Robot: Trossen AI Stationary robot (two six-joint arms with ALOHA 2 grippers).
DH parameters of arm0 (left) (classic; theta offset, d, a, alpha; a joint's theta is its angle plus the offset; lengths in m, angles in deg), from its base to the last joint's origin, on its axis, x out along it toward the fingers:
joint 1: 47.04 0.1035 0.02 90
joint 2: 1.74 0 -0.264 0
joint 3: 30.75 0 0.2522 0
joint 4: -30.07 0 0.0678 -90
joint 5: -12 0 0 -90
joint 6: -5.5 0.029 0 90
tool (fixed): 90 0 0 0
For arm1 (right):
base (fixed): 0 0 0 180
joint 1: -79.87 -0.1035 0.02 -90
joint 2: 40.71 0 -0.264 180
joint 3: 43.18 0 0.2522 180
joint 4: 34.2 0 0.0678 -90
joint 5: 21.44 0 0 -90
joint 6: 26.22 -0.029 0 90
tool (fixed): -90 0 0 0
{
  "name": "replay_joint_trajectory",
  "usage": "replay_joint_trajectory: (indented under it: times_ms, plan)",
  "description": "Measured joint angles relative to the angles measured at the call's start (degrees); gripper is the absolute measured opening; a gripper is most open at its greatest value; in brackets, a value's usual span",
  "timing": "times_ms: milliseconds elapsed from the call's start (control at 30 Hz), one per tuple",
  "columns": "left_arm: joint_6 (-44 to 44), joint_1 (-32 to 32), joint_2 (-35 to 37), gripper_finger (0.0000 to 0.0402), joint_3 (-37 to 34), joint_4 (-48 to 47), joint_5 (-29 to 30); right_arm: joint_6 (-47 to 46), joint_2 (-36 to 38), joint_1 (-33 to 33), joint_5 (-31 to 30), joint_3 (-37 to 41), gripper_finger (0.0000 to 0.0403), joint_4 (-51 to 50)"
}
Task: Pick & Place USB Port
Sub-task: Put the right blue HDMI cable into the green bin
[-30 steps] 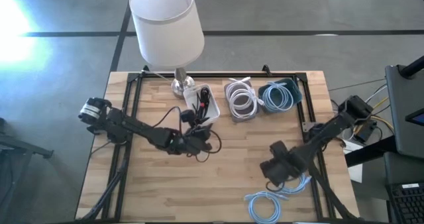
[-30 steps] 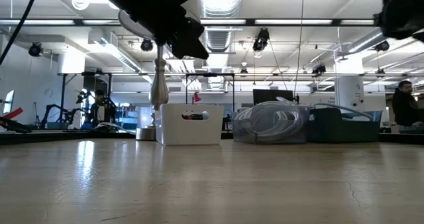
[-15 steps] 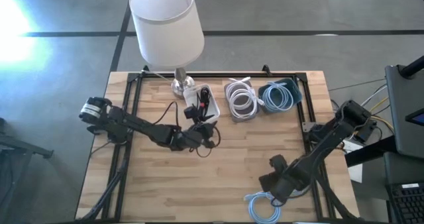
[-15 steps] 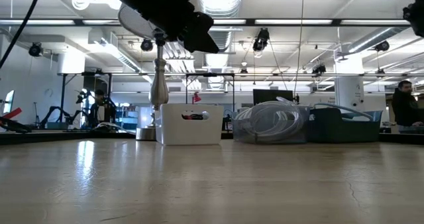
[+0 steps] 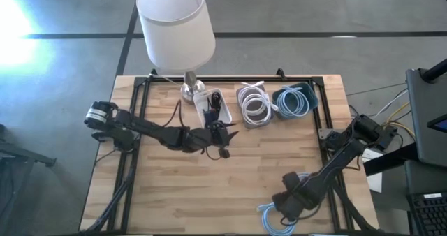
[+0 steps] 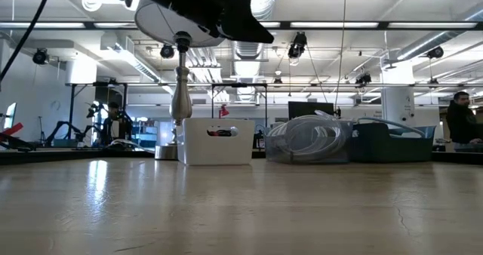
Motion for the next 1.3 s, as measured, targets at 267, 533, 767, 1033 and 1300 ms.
replay_joint_trajectory:
  times_ms: [267,533,767,1033,1300]
  plan:
    - [1.4,0.6,0.0,0.014,0.0,2.2,-1.8,0.1,0.2,0.0,0.0,1.9,0.0137,-0.4]
    - [1.4,0.7,0.0,0.014,0.1,2.1,-1.9,4.6,0.2,0.0,-0.6,0.3,0.0137,-0.5]
    - [1.4,0.7,0.0,0.014,0.1,2.4,-2.3,6.7,0.2,-0.1,-2.0,-0.6,0.0137,-7.1]
    - [1.3,0.7,0.0,0.014,0.0,2.5,-3.0,5.4,0.2,-0.1,-2.1,4.2,0.0137,-3.7]
    - [1.1,0.7,0.0,0.014,0.0,2.6,-3.0,12.4,0.5,-0.1,-2.2,8.8,0.0137,3.7]
